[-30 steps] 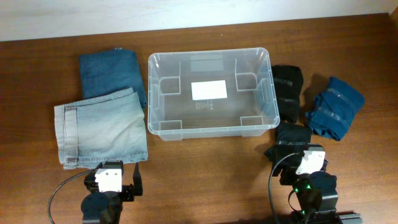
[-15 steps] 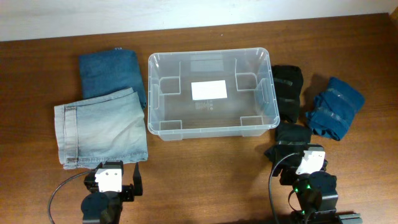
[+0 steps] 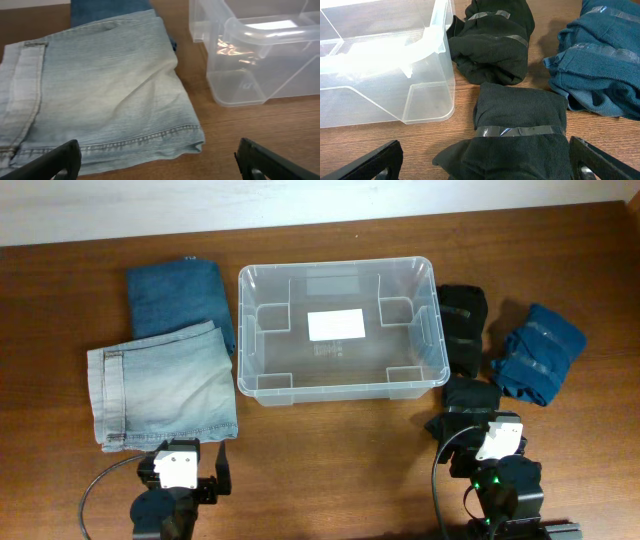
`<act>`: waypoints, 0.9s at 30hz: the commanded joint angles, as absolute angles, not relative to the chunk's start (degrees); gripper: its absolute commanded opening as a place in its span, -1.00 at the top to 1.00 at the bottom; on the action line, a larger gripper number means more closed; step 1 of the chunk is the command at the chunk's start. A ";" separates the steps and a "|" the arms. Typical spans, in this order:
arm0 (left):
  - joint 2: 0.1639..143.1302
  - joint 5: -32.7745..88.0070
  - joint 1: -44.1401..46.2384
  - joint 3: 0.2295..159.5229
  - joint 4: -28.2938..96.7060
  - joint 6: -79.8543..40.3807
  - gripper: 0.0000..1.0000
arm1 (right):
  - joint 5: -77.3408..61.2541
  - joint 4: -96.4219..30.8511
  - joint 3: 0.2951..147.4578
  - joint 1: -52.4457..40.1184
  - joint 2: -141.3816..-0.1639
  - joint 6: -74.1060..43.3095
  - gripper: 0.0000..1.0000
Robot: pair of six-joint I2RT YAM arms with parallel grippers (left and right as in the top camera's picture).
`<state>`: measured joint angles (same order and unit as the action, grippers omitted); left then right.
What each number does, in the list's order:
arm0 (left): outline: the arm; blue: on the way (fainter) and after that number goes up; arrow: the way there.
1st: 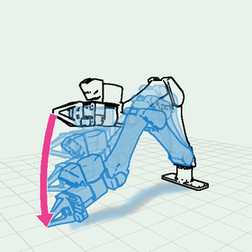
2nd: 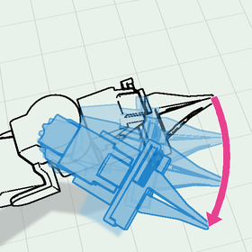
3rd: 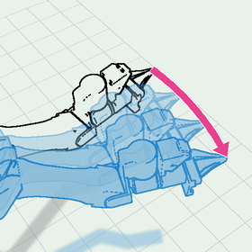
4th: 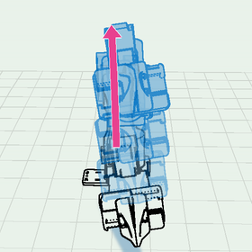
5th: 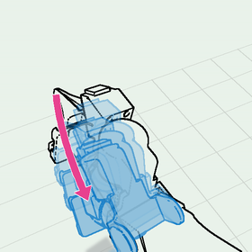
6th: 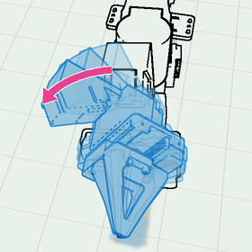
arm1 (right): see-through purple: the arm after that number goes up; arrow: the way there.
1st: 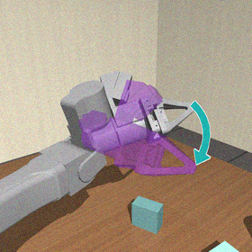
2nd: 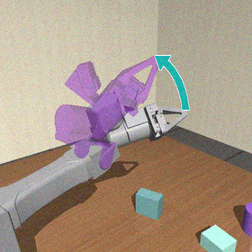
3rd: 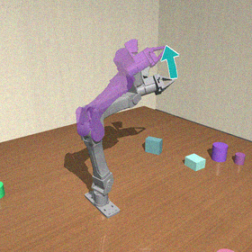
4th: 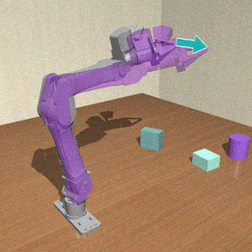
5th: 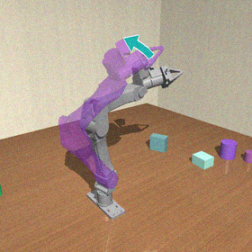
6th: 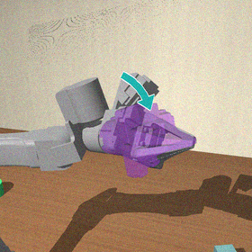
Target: Pack container
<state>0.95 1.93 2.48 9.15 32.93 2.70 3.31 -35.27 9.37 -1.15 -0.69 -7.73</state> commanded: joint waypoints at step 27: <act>48.23 14.90 2.17 61.80 40.66 -4.62 -0.99 | 3.20 -35.16 8.93 -0.69 -0.36 -7.97 -0.97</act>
